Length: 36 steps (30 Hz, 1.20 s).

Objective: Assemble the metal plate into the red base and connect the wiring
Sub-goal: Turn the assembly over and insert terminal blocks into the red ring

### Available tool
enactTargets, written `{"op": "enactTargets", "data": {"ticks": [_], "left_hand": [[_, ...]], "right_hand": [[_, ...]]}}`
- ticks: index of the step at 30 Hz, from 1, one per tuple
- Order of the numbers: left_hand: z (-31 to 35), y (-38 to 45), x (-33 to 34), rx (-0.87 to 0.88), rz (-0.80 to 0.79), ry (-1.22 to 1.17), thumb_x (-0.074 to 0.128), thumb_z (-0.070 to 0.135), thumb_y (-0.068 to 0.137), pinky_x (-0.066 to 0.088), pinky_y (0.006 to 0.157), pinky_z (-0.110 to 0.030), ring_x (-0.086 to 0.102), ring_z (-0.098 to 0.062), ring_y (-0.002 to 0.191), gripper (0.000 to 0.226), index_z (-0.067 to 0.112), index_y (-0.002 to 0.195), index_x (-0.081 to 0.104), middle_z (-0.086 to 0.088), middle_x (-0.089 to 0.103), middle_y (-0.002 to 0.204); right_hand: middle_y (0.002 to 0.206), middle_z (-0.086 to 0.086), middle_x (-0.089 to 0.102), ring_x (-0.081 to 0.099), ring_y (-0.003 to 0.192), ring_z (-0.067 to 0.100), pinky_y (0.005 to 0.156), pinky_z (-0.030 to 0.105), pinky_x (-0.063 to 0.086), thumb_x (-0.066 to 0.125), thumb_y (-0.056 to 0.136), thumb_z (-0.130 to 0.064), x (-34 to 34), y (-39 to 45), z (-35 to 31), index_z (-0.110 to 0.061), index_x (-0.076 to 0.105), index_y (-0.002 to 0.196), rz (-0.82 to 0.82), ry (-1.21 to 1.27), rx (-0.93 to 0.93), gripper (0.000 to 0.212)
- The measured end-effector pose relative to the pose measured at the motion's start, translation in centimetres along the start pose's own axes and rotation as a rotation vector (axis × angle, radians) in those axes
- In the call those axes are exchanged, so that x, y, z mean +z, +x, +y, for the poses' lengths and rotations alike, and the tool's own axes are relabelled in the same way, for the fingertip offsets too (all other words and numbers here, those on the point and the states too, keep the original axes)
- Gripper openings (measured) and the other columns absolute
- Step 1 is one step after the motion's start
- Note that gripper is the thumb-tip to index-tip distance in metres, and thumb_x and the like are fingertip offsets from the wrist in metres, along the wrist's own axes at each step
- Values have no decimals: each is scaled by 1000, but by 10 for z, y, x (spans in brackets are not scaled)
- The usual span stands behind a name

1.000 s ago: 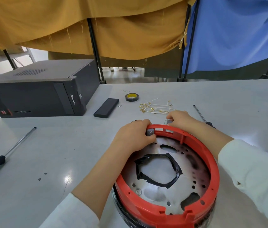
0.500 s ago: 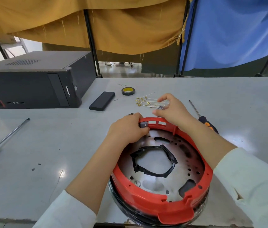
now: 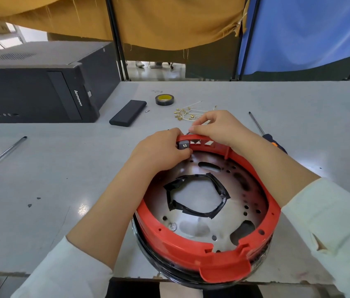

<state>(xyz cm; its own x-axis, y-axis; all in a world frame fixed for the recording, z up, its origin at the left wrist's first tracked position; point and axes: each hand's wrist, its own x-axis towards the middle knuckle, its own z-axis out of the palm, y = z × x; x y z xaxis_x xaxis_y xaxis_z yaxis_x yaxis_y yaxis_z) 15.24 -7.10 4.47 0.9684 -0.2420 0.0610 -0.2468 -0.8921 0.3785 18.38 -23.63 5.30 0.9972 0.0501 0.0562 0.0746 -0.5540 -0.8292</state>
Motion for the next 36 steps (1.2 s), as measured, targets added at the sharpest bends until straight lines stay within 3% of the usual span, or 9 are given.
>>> {"op": "enactTargets", "data": {"ticks": [4,9,13,21,29,36], "left_hand": [[1,0,-2,49,-18,-5,58,44,90,39,73,-32,55,-21,94,29,25,112,55,4,58,97],[1,0,-2,50,-19,6,58,45,91,33,68,-31,50,-19,85,22,25,95,49,6,52,86],[1,1,-2,44,-17,18,57,46,91,33,67,-32,50,-20,84,25,22,94,50,7,49,79],[1,2,-3,30,-38,-15,57,44,90,33,67,-31,51,-21,85,21,25,93,51,8,49,78],[2,2,-4,32,-40,-43,59,43,90,39,72,-30,55,-20,89,27,24,109,60,5,58,91],[3,0,-5,32,-42,-63,60,41,89,42,75,-30,56,-20,94,30,28,117,59,3,63,100]], "right_hand": [[68,-20,52,48,65,-2,61,18,36,78,76,-35,-2,1,1,-29,69,75,-28,11,-23,11],[71,-14,69,61,65,-3,65,19,44,70,84,-34,-2,-2,-2,-31,73,68,-70,3,-25,16],[88,-4,73,65,87,9,85,27,49,65,88,-26,-2,-2,-4,-27,72,76,-61,-4,5,15],[88,-3,70,64,90,14,92,33,49,68,86,-27,-6,-6,-7,-24,72,83,-102,19,56,6],[75,-6,63,56,75,7,80,25,44,69,85,-21,-5,-7,-7,-22,67,76,-73,7,67,10],[90,2,69,62,91,16,94,32,48,71,84,-19,-7,-9,-11,-18,71,85,-53,73,130,2]]}}
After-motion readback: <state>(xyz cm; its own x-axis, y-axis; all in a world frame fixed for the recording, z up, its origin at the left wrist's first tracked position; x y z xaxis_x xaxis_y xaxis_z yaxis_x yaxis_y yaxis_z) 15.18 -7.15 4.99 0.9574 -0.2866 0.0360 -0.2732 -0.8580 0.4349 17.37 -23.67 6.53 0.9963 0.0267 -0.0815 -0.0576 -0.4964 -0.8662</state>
